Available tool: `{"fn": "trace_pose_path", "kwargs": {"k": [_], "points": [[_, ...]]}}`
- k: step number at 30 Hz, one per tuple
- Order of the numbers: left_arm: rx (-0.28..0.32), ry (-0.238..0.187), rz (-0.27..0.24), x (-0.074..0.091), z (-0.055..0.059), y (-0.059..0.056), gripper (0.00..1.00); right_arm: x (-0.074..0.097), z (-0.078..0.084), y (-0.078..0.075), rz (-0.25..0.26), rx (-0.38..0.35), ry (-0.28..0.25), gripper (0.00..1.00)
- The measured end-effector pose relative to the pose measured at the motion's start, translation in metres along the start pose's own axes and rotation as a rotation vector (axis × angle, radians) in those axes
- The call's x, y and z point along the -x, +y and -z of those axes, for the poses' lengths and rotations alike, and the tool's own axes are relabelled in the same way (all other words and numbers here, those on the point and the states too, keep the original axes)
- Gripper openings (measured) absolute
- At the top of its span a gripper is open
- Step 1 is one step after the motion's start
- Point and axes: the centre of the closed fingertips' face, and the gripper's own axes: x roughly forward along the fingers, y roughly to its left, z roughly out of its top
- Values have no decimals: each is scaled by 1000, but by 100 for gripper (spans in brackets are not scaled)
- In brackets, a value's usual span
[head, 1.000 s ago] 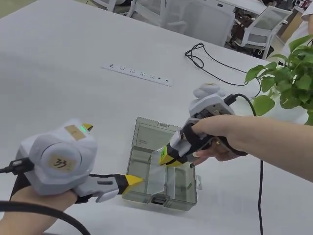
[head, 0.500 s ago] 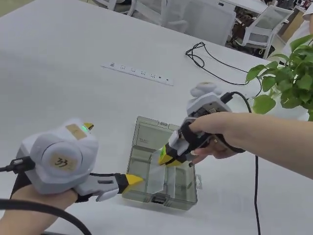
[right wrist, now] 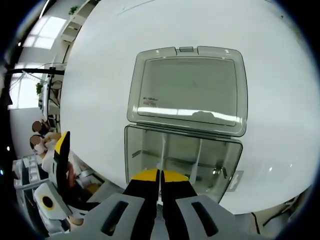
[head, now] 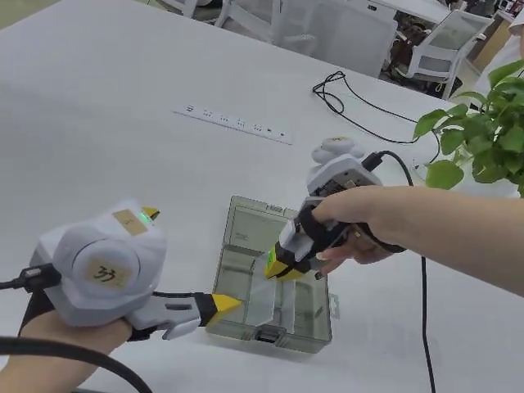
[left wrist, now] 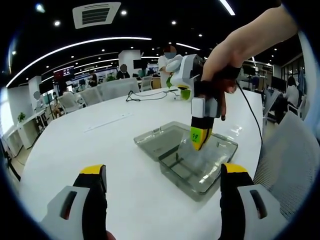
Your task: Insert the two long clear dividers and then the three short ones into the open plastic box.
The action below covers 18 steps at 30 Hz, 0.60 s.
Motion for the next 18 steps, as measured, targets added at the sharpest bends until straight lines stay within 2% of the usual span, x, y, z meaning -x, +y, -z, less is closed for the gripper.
{"fn": "trace_pose_path", "kwargs": {"k": [2,5,11,18], "points": [[1,-3,1,0,-1,-1,97,0,1,-1,17,14,9,2],[2,-1,-1,0,0,0,97,1,6,2,17,15,17,2],[2,1,3,0,0,0,97,3,-8,0,-7,2,21,2],[1,7,3,0,1,1,96,2,-6,0,6,17,23,2]]}}
